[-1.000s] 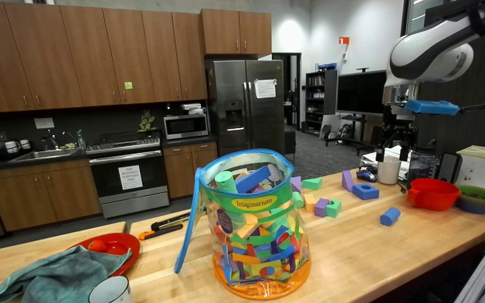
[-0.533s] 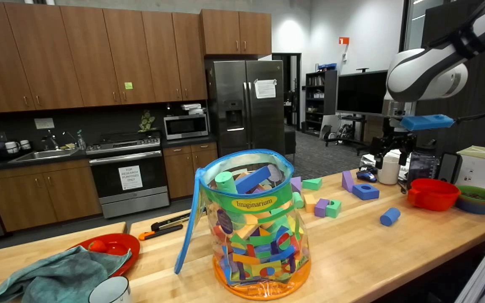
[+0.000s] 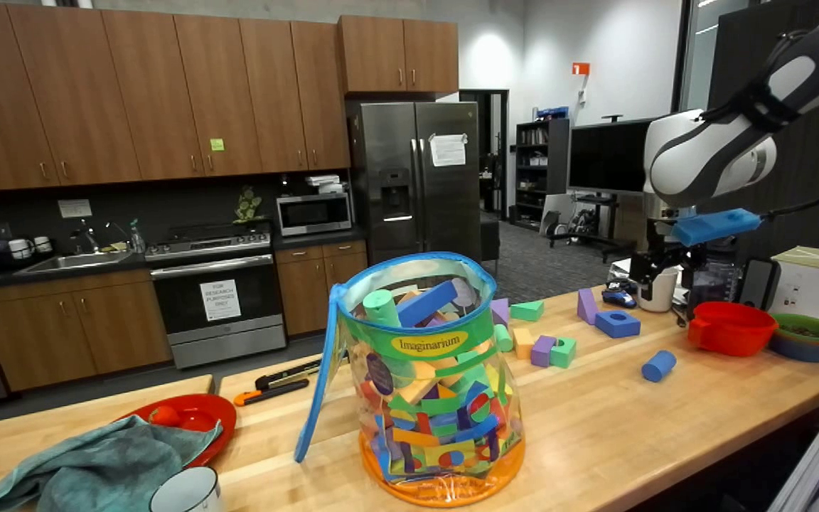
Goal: Pick the blue cylinder toy from the table and put it in the bag
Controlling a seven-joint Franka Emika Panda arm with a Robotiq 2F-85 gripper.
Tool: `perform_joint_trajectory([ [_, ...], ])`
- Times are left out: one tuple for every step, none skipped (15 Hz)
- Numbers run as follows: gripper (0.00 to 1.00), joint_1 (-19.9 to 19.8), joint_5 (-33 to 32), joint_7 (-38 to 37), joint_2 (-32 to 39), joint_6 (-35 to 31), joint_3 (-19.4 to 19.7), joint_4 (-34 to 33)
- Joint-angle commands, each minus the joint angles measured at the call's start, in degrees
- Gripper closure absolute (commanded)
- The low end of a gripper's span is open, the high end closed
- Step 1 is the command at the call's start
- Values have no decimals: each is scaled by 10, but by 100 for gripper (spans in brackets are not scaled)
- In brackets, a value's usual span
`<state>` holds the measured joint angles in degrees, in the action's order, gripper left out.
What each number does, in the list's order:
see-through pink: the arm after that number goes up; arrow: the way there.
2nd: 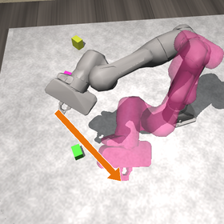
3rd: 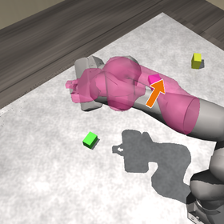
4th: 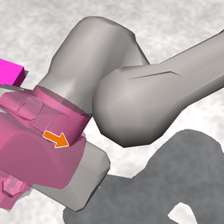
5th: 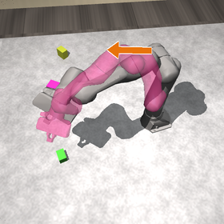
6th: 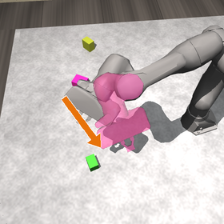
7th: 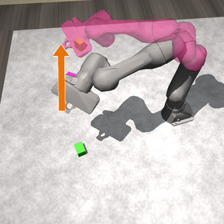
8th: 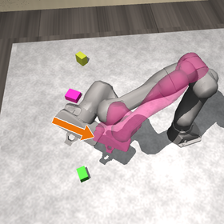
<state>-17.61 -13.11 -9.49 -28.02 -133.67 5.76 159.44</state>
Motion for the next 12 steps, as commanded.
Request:
perform_joint_trajectory([
  [0,-13,-28,-32,45,-36,-9,-1],
  [0,-7,-23,-32,59,-51,-6,0],
  [0,-4,-20,-32,70,-64,-4,0],
  [0,1,-13,-29,83,-80,-2,1],
  [0,4,-10,-29,94,-94,-1,1],
  [0,6,-8,-28,105,-105,0,1],
  [0,8,-6,-28,115,-115,0,1],
  [0,10,-6,-29,120,-121,-2,1],
  [0,7,-12,-23,104,-101,0,1],
  [0,9,-12,-24,112,-108,0,0],
  [0,10,-12,-24,117,-111,0,0],
  [0,11,-12,-24,119,-113,0,0],
])
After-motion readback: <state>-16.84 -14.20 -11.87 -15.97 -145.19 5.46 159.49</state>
